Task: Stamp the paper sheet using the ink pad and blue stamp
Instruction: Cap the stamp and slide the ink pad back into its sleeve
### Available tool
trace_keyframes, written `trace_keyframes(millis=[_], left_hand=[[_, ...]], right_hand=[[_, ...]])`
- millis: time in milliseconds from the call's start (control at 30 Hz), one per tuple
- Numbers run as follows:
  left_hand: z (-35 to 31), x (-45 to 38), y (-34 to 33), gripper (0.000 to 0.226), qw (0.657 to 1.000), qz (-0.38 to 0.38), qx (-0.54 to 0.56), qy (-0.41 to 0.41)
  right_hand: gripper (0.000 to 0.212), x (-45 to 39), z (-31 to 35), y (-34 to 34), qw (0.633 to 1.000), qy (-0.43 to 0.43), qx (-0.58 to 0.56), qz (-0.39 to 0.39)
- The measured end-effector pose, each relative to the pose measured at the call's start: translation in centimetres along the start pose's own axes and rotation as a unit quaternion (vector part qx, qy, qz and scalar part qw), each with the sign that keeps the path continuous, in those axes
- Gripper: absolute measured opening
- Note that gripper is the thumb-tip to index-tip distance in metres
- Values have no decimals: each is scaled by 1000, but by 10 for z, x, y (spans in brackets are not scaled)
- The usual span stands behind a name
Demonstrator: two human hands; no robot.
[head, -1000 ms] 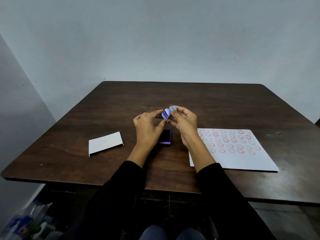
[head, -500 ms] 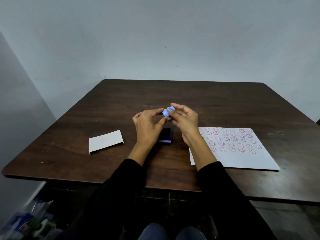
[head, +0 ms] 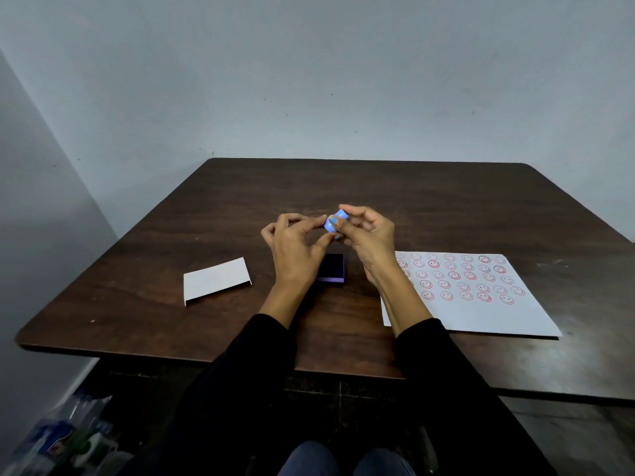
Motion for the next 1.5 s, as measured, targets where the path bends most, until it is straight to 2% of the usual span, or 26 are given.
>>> trace_keyframes(millis=[167, 233, 333, 467, 667, 833, 967, 1033, 1100, 1200, 1267, 1367, 1500], left_hand=[[-4, -1, -6, 42, 997, 69, -10, 17], [-6, -2, -4, 50, 997, 79, 0, 25], [-5, -1, 7, 45, 996, 76, -2, 38], [-1, 4, 24, 39, 994, 71, 39, 75], [4, 14, 45, 39, 988, 69, 74, 120], [13, 18, 64, 39, 984, 53, 84, 151], [29, 15, 95, 43, 975, 4, 89, 203], [35, 12, 112, 44, 974, -25, 59, 219], [54, 13, 146, 48, 967, -63, 11, 247], [60, 16, 154, 58, 963, -36, -40, 264], [67, 24, 159, 65, 957, -16, -73, 279], [82, 36, 165, 73, 946, 19, -106, 306], [93, 50, 160, 77, 941, 50, -112, 316]], right_hand=[[22, 1, 11, 7, 998, -6, 43, -34], [19, -1, 24, 20, 991, 11, 120, -55], [16, 2, 39, 30, 947, 26, 321, 5], [20, 19, 39, 29, 901, -2, 424, 88], [25, 35, 39, 20, 874, -4, 471, 122], [25, 40, 35, 18, 872, -11, 477, 111], [42, 40, 33, 20, 864, -31, 490, 114], [50, 37, 43, 20, 859, 2, 503, 90], [46, 41, 48, -13, 871, 59, 478, 94], [36, 45, 48, -46, 886, 92, 444, 94], [37, 54, 34, -79, 871, 89, 461, 147], [39, 74, 4, -123, 828, 71, 508, 226], [37, 94, -19, -145, 779, 81, 574, 238]])
Point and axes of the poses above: each hand's wrist, its own x-axis away from the middle knuckle, its own y-axis out of the back of the hand, z = x × y, the point moved 7 cm from there along -x, towards the middle knuckle, and after that the axes turned 3 degrees about y, right-handed, at the moved point
